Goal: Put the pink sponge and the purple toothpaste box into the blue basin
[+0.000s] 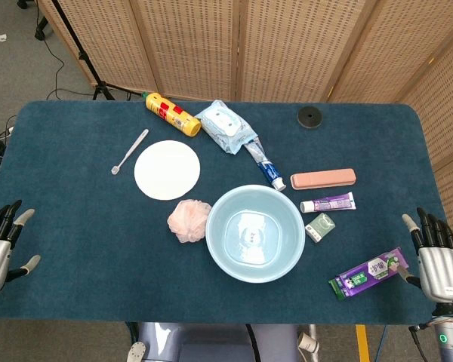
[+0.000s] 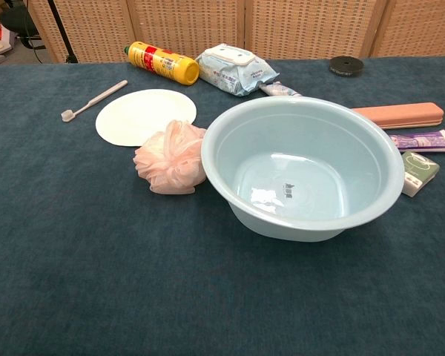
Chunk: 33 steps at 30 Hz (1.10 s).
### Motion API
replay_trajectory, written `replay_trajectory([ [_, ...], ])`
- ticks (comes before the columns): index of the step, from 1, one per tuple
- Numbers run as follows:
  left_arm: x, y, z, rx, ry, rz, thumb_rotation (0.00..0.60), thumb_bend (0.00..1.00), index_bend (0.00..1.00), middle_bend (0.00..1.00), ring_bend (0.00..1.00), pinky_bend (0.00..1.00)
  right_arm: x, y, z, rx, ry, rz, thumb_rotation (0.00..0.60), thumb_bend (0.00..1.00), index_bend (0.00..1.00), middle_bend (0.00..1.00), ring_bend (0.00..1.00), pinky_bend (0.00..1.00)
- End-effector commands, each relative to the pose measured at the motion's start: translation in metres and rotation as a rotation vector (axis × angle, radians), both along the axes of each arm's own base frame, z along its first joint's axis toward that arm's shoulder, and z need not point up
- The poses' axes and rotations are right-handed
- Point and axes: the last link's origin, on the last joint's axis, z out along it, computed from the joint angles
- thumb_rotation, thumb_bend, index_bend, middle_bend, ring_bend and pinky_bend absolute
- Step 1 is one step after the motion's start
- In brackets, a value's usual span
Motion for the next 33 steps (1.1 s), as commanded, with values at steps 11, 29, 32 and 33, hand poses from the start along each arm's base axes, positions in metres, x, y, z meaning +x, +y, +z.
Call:
replay_trajectory([
  [11, 0.0057, -0.0024, 0.0002, 0.005, 0.003, -0.019, 0.6, 0.18, 0.14, 0.0, 0.01, 0.0, 0.0019, 0.0028, 0.0025, -0.002, -0.011, 0.008, 0.6, 0.0, 0.11, 0.0, 0.0, 0.09],
  [29, 0.0047, -0.0029, -0.0035, -0.022, 0.002, -0.008, 0.6, 0.18, 0.14, 0.0, 0.01, 0.0, 0.0012, 0.0027, -0.0006, 0.018, -0.009, -0.009, 0.6, 0.01, 0.11, 0.0, 0.0, 0.09],
  [32, 0.006, -0.0028, -0.0051, -0.026, -0.006, -0.002, 0.6, 0.18, 0.14, 0.0, 0.01, 0.0, 0.0013, 0.0027, -0.0004, 0.018, -0.013, -0.012, 0.6, 0.02, 0.11, 0.0, 0.0, 0.09],
  [33, 0.007, -0.0023, -0.0053, -0.023, -0.012, 0.0, 0.6, 0.18, 0.14, 0.0, 0.01, 0.0, 0.0012, 0.0031, -0.0004, 0.018, -0.015, -0.015, 0.6, 0.02, 0.11, 0.0, 0.0, 0.09],
])
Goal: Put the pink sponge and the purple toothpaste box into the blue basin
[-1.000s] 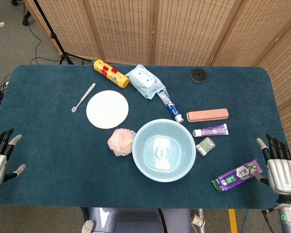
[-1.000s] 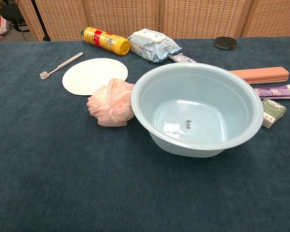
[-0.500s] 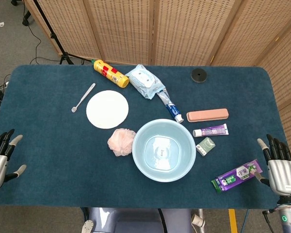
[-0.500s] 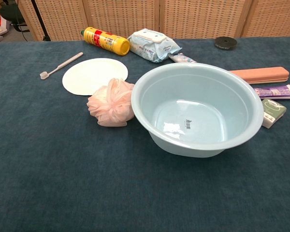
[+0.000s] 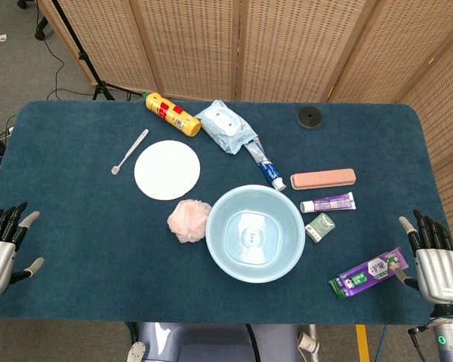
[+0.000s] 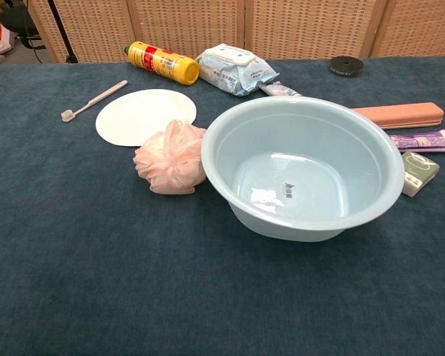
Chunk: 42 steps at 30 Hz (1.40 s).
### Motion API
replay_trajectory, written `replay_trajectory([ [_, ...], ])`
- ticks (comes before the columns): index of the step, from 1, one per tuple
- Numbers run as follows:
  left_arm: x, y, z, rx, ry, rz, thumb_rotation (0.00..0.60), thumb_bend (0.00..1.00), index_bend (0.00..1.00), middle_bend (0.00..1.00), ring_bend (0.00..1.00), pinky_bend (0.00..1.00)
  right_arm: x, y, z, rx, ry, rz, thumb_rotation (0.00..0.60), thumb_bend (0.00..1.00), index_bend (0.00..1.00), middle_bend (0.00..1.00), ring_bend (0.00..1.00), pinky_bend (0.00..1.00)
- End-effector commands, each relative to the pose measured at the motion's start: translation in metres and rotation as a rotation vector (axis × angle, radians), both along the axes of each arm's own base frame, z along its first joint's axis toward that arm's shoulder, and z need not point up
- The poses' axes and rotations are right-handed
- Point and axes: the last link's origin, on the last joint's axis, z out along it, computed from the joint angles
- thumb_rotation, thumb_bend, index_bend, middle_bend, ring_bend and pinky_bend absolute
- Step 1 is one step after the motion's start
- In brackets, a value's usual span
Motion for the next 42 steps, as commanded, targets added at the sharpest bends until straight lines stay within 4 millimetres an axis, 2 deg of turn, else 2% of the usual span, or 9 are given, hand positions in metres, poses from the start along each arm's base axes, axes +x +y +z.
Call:
replay_trajectory([
  [1, 0.002, 0.001, -0.001, 0.005, -0.011, 0.005, 0.6, 0.18, 0.14, 0.0, 0.01, 0.0, 0.0, 0.0, 0.0, -0.001, -0.003, -0.004, 0.6, 0.02, 0.11, 0.0, 0.0, 0.09],
  [6, 0.009, 0.012, -0.009, -0.042, -0.051, 0.008, 0.6, 0.19, 0.14, 0.0, 0.01, 0.0, 0.001, 0.001, 0.001, -0.006, -0.008, -0.002, 0.6, 0.02, 0.11, 0.0, 0.0, 0.09],
  [11, 0.021, 0.037, -0.02, -0.124, -0.087, 0.017, 0.6, 0.19, 0.14, 0.0, 0.01, 0.0, 0.001, 0.001, 0.001, -0.004, -0.017, -0.001, 0.6, 0.02, 0.11, 0.0, 0.0, 0.09],
  [15, 0.031, 0.057, -0.036, -0.188, -0.093, 0.044, 0.6, 0.2, 0.19, 0.0, 0.03, 0.0, 0.001, 0.001, 0.002, -0.004, -0.022, -0.001, 0.6, 0.02, 0.11, 0.0, 0.0, 0.09],
  [19, 0.048, 0.075, -0.056, -0.261, -0.175, 0.091, 0.6, 0.21, 0.21, 0.0, 0.04, 0.0, 0.0, 0.0, 0.003, -0.009, -0.028, -0.004, 0.6, 0.02, 0.11, 0.0, 0.0, 0.09],
  [29, 0.088, 0.11, -0.089, -0.362, -0.264, 0.137, 0.6, 0.21, 0.23, 0.0, 0.04, 0.0, 0.0, 0.001, 0.007, -0.016, -0.048, -0.001, 0.6, 0.02, 0.11, 0.0, 0.0, 0.09],
  [35, 0.121, 0.123, -0.106, -0.389, -0.276, 0.11, 0.6, 0.18, 0.17, 0.0, 0.04, 0.0, 0.0, 0.001, 0.009, -0.021, -0.066, 0.001, 0.6, 0.03, 0.11, 0.0, 0.0, 0.09],
  [42, 0.148, 0.121, -0.131, -0.436, -0.271, 0.096, 0.6, 0.18, 0.17, 0.0, 0.04, 0.0, 0.0, 0.001, 0.013, -0.027, -0.095, 0.003, 0.6, 0.03, 0.11, 0.0, 0.0, 0.09],
])
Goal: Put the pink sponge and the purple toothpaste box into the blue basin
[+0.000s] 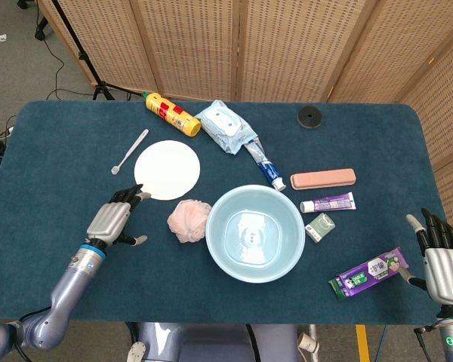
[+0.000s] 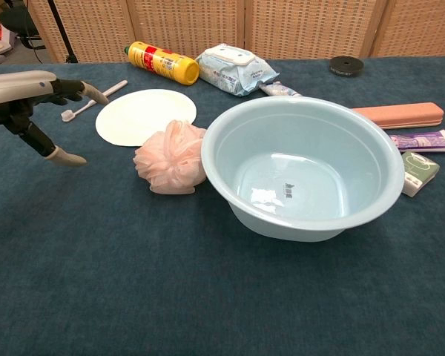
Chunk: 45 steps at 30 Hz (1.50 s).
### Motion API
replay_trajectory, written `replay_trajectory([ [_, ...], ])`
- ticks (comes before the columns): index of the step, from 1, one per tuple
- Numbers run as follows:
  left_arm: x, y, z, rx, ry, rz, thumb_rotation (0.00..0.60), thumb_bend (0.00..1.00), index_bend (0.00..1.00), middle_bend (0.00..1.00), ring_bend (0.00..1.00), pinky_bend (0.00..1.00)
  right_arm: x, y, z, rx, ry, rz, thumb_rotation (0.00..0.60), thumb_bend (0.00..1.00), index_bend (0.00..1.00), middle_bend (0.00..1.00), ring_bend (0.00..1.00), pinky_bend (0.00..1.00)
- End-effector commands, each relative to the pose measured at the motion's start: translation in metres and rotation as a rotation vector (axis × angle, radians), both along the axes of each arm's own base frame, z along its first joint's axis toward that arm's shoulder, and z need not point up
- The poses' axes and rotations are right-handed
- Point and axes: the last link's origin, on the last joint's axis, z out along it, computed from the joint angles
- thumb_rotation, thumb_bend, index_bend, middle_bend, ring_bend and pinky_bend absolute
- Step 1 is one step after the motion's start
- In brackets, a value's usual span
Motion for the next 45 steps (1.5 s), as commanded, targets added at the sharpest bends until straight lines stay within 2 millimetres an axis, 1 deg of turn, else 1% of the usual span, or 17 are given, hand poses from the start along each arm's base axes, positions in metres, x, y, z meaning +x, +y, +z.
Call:
replay_trajectory([
  [1, 0.014, -0.002, -0.014, -0.023, 0.003, -0.014, 0.6, 0.18, 0.17, 0.0, 0.04, 0.0, 0.0, 0.0, 0.002, -0.003, -0.012, 0.002, 0.6, 0.03, 0.11, 0.0, 0.0, 0.09],
  [6, 0.025, -0.003, -0.033, -0.046, 0.029, -0.024, 0.6, 0.18, 0.17, 0.0, 0.04, 0.0, -0.001, 0.001, 0.007, -0.012, -0.035, 0.006, 0.6, 0.03, 0.11, 0.0, 0.0, 0.09],
  [11, 0.033, 0.002, -0.052, -0.05, 0.023, -0.019, 0.6, 0.18, 0.17, 0.0, 0.04, 0.0, -0.001, 0.002, 0.011, -0.017, -0.06, 0.011, 0.6, 0.02, 0.11, 0.0, 0.0, 0.09],
  [19, 0.04, 0.01, -0.079, -0.02, 0.013, -0.024, 0.6, 0.19, 0.18, 0.0, 0.04, 0.0, 0.0, 0.003, 0.013, -0.01, -0.082, 0.02, 0.6, 0.03, 0.11, 0.0, 0.0, 0.09],
  [25, 0.043, 0.015, -0.099, 0.023, -0.002, -0.03, 0.6, 0.21, 0.27, 0.0, 0.06, 0.0, 0.002, 0.004, 0.012, 0.007, -0.093, 0.031, 0.6, 0.03, 0.11, 0.0, 0.0, 0.09],
  [28, 0.042, 0.016, -0.109, 0.028, -0.004, -0.029, 0.6, 0.23, 0.31, 0.01, 0.1, 0.05, 0.003, 0.004, 0.01, 0.015, -0.095, 0.036, 0.6, 0.03, 0.11, 0.0, 0.0, 0.09],
  [31, 0.042, 0.017, -0.116, 0.038, 0.003, -0.033, 0.6, 0.26, 0.38, 0.07, 0.16, 0.13, 0.004, 0.004, 0.009, 0.022, -0.096, 0.038, 0.6, 0.03, 0.11, 0.0, 0.0, 0.09],
  [34, 0.041, 0.017, -0.121, 0.058, 0.023, -0.045, 0.6, 0.32, 0.49, 0.15, 0.23, 0.19, 0.005, 0.004, 0.008, 0.028, -0.098, 0.041, 0.6, 0.02, 0.11, 0.0, 0.0, 0.09],
  [35, 0.04, 0.017, -0.123, 0.059, 0.025, -0.042, 0.6, 0.35, 0.54, 0.18, 0.26, 0.22, 0.005, 0.004, 0.008, 0.029, -0.099, 0.041, 0.6, 0.02, 0.11, 0.0, 0.0, 0.09],
  [36, 0.04, 0.017, -0.123, 0.062, 0.027, -0.04, 0.6, 0.38, 0.59, 0.22, 0.28, 0.24, 0.005, 0.005, 0.008, 0.029, -0.098, 0.041, 0.6, 0.02, 0.11, 0.0, 0.0, 0.09],
  [38, 0.038, 0.017, -0.124, 0.082, 0.036, -0.037, 0.6, 0.4, 0.64, 0.27, 0.32, 0.28, 0.005, 0.005, 0.008, 0.03, -0.099, 0.041, 0.6, 0.03, 0.11, 0.0, 0.0, 0.09],
  [41, 0.035, 0.019, -0.12, 0.136, 0.038, -0.033, 0.6, 0.41, 0.69, 0.33, 0.36, 0.3, 0.005, 0.005, 0.01, 0.024, -0.101, 0.04, 0.6, 0.03, 0.11, 0.0, 0.0, 0.09],
  [45, 0.033, 0.025, -0.106, 0.194, 0.011, -0.027, 0.6, 0.42, 0.75, 0.38, 0.4, 0.33, 0.005, 0.006, 0.01, 0.023, -0.098, 0.036, 0.6, 0.03, 0.11, 0.0, 0.0, 0.09],
])
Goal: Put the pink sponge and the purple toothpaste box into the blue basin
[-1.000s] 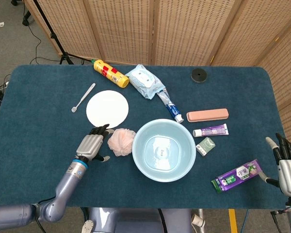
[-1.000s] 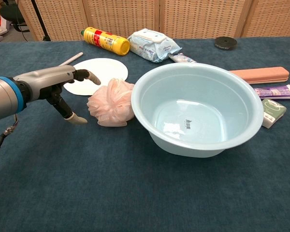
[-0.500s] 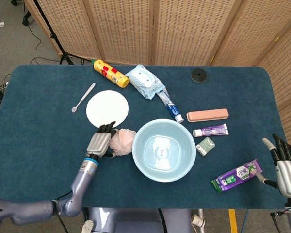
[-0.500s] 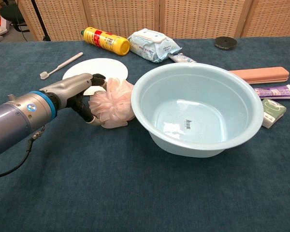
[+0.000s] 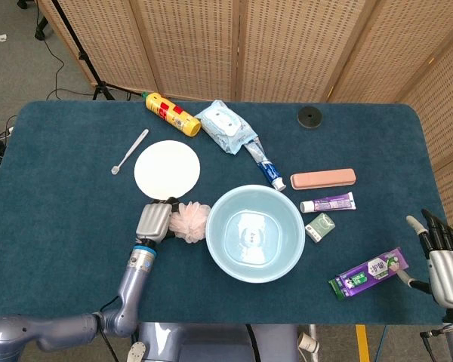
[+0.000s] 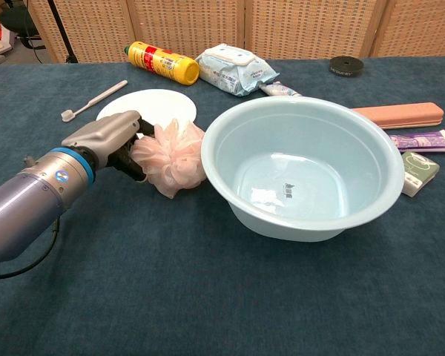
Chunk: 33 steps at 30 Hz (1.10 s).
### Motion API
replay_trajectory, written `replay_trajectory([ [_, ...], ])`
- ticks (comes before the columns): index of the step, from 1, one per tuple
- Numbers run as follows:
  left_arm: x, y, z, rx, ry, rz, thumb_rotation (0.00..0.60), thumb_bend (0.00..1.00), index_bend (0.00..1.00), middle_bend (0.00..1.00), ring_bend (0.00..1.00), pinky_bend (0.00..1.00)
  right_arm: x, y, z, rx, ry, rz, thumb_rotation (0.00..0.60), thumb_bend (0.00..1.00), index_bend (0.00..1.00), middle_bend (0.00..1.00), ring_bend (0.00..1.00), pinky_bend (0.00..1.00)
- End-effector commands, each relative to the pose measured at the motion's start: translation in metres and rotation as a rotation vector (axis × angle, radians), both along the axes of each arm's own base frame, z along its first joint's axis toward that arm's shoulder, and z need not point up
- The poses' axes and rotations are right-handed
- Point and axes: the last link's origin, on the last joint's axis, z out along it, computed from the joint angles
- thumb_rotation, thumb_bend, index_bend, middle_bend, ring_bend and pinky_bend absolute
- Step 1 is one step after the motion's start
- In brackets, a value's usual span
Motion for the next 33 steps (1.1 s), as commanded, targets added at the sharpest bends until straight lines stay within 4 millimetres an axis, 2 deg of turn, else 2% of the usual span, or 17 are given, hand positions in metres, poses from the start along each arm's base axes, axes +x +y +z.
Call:
replay_trajectory([
  [1, -0.003, 0.005, 0.012, 0.036, -0.023, 0.004, 0.6, 0.42, 0.76, 0.39, 0.41, 0.33, 0.0, 0.0, -0.001, 0.003, 0.003, -0.001, 0.6, 0.02, 0.11, 0.0, 0.0, 0.09],
  [12, -0.016, 0.038, 0.1, 0.199, -0.033, -0.02, 0.6, 0.42, 0.78, 0.4, 0.42, 0.33, 0.002, 0.0, -0.004, 0.007, 0.017, -0.003, 0.6, 0.02, 0.11, 0.0, 0.0, 0.09],
  [16, -0.008, 0.044, 0.124, 0.236, -0.07, -0.035, 0.6, 0.42, 0.79, 0.41, 0.42, 0.33, 0.003, 0.0, -0.006, 0.009, 0.018, -0.001, 0.6, 0.03, 0.11, 0.0, 0.0, 0.09],
  [19, 0.003, 0.045, 0.134, 0.246, -0.093, -0.063, 0.6, 0.42, 0.79, 0.41, 0.42, 0.33, 0.003, 0.001, -0.006, 0.012, 0.02, -0.002, 0.6, 0.02, 0.11, 0.0, 0.0, 0.09],
  [24, 0.029, 0.038, 0.133, 0.23, -0.177, -0.115, 0.6, 0.42, 0.79, 0.41, 0.42, 0.33, 0.003, 0.001, -0.005, 0.008, 0.014, -0.003, 0.6, 0.02, 0.11, 0.0, 0.0, 0.09],
  [33, 0.069, 0.004, 0.1, 0.122, -0.248, -0.227, 0.6, 0.41, 0.79, 0.41, 0.42, 0.33, 0.0, 0.001, 0.004, -0.012, -0.012, -0.007, 0.6, 0.02, 0.11, 0.0, 0.0, 0.09],
])
